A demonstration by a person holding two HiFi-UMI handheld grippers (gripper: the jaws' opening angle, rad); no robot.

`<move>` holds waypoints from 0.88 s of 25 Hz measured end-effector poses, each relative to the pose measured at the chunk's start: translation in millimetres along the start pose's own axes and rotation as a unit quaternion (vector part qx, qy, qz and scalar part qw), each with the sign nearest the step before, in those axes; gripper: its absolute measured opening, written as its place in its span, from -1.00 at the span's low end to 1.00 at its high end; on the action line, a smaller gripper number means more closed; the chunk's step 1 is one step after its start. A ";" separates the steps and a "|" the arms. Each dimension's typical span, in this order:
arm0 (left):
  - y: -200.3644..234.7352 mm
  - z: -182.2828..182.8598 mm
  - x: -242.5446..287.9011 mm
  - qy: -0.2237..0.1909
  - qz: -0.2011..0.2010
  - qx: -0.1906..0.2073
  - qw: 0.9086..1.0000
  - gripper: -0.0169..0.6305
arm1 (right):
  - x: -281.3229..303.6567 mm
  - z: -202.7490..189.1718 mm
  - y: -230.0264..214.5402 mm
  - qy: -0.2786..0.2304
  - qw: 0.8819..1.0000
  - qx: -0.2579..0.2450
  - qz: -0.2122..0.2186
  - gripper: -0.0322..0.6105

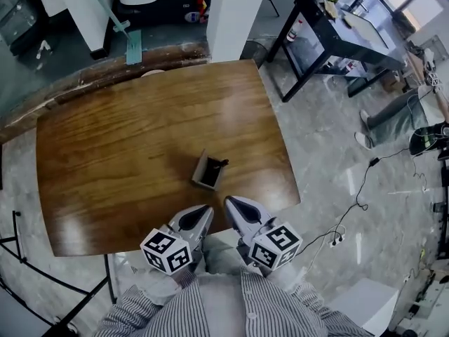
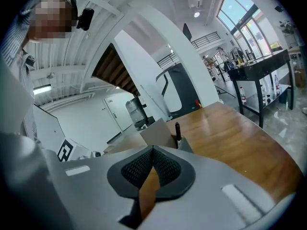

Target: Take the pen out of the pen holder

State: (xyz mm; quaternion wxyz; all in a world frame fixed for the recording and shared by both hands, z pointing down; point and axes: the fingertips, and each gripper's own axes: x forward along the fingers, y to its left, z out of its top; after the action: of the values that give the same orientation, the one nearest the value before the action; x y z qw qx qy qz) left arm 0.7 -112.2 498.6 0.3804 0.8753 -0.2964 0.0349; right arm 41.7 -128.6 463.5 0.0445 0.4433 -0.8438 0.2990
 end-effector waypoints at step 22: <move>46.4 -18.4 16.6 -0.018 0.022 -0.075 0.997 -0.92 | 72.3 8.3 -53.3 0.018 0.999 -0.037 -0.015 -0.50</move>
State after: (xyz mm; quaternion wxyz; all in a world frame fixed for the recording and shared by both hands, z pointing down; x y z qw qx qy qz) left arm -8.0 -132.5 546.3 0.4386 0.8381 -0.3244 0.0055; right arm 41.0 -208.1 506.2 0.0803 0.4487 -0.8466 0.2748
